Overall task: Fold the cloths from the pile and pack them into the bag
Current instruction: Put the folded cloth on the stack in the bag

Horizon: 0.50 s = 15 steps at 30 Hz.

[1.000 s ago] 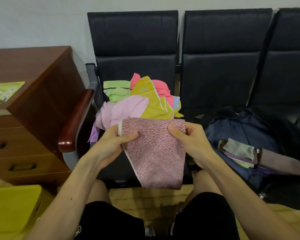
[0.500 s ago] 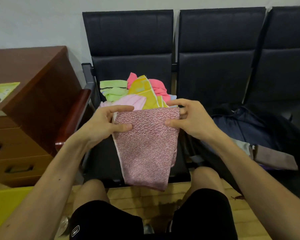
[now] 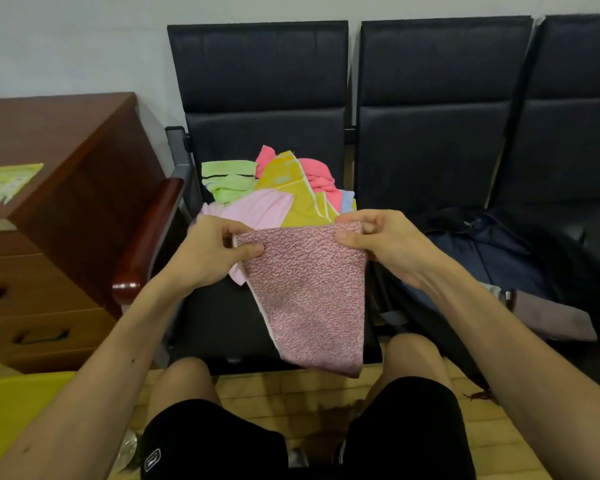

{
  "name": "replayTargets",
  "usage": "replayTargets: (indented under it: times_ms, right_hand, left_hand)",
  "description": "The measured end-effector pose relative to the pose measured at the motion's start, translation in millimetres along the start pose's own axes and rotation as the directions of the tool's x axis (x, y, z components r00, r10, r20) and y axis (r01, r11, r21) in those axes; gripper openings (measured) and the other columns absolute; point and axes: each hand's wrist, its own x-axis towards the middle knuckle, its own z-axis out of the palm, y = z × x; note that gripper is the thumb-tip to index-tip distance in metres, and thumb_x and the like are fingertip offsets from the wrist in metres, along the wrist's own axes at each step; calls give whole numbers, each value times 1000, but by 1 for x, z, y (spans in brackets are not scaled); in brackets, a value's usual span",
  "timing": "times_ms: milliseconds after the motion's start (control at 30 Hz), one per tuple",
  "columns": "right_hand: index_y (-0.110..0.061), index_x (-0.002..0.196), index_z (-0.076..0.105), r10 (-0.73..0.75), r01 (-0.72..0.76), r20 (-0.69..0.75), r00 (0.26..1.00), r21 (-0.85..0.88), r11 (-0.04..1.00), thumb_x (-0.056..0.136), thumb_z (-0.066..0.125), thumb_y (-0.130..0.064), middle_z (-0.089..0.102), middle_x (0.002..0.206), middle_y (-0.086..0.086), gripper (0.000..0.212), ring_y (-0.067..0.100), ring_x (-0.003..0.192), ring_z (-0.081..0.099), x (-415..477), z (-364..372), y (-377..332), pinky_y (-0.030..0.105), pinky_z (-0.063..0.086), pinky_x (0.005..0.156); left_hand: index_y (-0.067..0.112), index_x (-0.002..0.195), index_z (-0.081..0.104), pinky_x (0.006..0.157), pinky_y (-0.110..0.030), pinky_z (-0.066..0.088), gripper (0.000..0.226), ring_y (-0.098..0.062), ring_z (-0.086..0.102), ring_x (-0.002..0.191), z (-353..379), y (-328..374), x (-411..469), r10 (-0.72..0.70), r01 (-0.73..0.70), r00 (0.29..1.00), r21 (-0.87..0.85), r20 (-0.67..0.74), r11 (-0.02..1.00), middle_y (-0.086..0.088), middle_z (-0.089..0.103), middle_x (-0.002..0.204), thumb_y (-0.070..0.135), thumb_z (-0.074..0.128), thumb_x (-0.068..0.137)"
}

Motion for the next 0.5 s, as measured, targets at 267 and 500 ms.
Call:
replayTargets:
  times_ms: [267,500]
  right_hand:
    - [-17,108,76,-199,139,-64,978,-517,845,77,84,-27,75,85,-1,34,12,78,71,5,-8,8,37,59,81]
    - [-15,90,78,-272,201,-7,962,-656,728,90,69,-38,73,79,5,25,19,72,67,-1,-12,1,47,55,73]
  left_hand:
    - [28,96,74,56,-15,49,10,3,63,61,0,3,2,39,-49,997,147,69,988,15,73,78,23,74,88]
    - [36,85,70,65,-39,54,5,-18,63,57,1,5,-4,31,-34,999,188,18,982,-10,73,81,33,73,87]
